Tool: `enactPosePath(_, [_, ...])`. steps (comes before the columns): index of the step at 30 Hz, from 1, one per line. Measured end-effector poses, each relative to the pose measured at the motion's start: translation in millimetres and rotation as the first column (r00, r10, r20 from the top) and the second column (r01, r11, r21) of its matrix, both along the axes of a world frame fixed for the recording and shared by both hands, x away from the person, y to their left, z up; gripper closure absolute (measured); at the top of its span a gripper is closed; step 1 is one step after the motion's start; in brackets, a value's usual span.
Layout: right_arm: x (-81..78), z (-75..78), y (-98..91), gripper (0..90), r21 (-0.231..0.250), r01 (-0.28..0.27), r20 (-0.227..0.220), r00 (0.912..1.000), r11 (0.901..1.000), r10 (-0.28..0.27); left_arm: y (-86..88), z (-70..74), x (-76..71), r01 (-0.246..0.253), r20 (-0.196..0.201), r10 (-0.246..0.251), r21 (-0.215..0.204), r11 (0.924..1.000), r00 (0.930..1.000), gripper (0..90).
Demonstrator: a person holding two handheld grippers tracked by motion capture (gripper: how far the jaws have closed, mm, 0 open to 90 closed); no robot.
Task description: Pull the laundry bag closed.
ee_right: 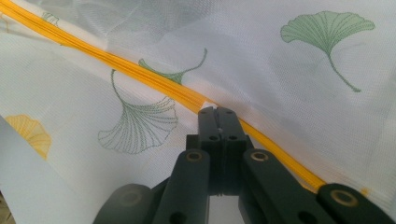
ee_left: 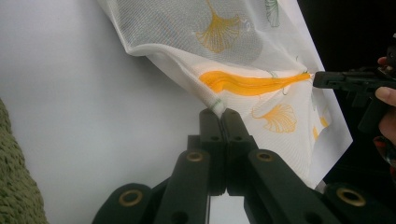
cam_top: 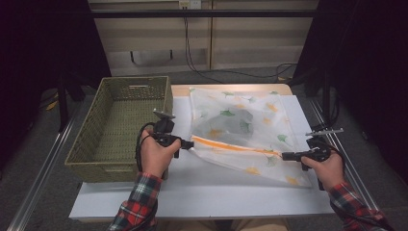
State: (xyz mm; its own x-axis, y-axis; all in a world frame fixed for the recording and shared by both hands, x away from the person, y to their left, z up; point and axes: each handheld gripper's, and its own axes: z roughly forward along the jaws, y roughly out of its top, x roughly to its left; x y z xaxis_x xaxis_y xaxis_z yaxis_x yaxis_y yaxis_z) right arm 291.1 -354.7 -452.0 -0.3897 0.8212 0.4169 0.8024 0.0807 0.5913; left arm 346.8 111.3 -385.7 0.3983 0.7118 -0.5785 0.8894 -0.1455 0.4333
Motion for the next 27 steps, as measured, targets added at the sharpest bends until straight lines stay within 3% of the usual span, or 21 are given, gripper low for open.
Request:
enactPosePath(6, [-0.4,0.1,-0.5,90.0,-0.018,-0.003,0.0,1.0,0.9998,0.003,0.1,0.7,-0.2,0.007,-0.002,-0.007,-0.001,1.0,1.0,89.5])
enactPosePath(22, [-1.9,0.2,-8.2,90.0,-0.01,0.008,0.0,1.0,0.9999,-0.008,0.4,0.5,0.5,0.008,0.0,-0.008,0.009,0.9999,1.0,89.5])
enactPosePath(27, [-2.1,-0.9,-10.7,90.0,-0.016,0.013,-0.004,0.9999,0.9998,-0.013,1.2,2.3,0.0,-0.01,-0.002,0.01,-0.009,0.9999,1.0,89.5])
